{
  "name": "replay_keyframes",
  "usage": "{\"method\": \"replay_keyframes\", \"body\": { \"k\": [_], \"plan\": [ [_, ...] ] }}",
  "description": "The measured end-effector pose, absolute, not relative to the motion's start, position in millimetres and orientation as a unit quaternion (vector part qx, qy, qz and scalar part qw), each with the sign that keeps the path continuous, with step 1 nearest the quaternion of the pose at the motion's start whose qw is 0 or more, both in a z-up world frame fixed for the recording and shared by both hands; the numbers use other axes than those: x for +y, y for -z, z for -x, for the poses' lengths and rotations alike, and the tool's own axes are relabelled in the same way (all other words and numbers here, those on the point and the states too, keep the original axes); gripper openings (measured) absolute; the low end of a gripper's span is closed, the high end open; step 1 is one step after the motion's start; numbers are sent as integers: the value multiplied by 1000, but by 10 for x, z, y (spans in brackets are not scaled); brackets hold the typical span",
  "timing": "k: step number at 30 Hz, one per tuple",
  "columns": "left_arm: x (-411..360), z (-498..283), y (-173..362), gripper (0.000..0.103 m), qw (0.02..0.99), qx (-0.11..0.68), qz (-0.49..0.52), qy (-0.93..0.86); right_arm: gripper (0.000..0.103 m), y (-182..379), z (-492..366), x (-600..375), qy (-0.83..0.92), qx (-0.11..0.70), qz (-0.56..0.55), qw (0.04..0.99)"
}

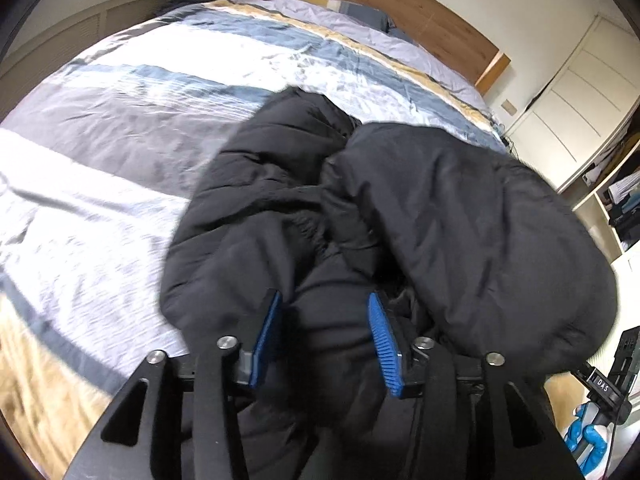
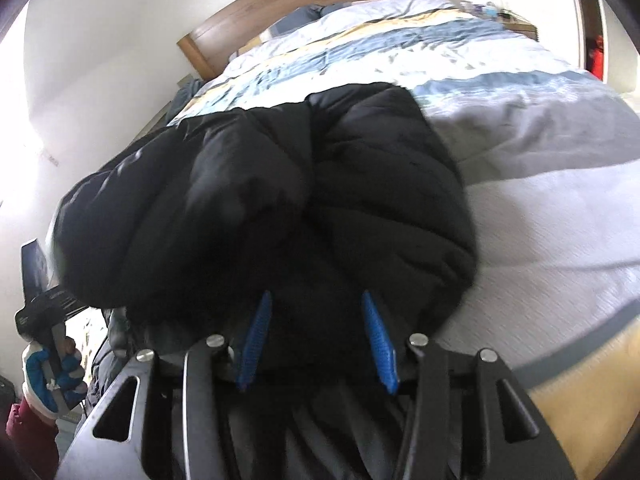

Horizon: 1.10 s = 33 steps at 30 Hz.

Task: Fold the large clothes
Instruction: 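Lay the held hem over the coat toward the hood with both grippers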

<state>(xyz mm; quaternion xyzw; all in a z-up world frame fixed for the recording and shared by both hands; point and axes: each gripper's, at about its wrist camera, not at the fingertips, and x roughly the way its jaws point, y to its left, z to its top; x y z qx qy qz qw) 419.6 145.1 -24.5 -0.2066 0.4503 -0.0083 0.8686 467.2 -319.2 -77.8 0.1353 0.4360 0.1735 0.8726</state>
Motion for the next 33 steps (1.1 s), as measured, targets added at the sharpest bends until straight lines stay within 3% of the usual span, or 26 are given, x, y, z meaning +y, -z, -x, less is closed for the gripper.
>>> {"method": "replay_keyframes", "body": {
  "k": [9,17,22,26,33],
  "plan": [
    [1686,-4361,-354,61,896,398,196,5,46,-68,-4838,-2973,-185,370,-104,904],
    [1343,-5070,-457,61,900,399,171,34,49,-388,-5615,-2069,-224,353,-52,907],
    [1031,-5516,-301,61,899,411,144,51,50,-218,-6056,-1607,-236,365,-19,900],
    [819,-5688,77,62,890,439,113,58,50,317,-6177,-1428,-228,405,11,885],
    [709,-5618,649,71,887,453,77,51,50,1039,-6188,-1519,-225,439,15,870]
  ]
}}
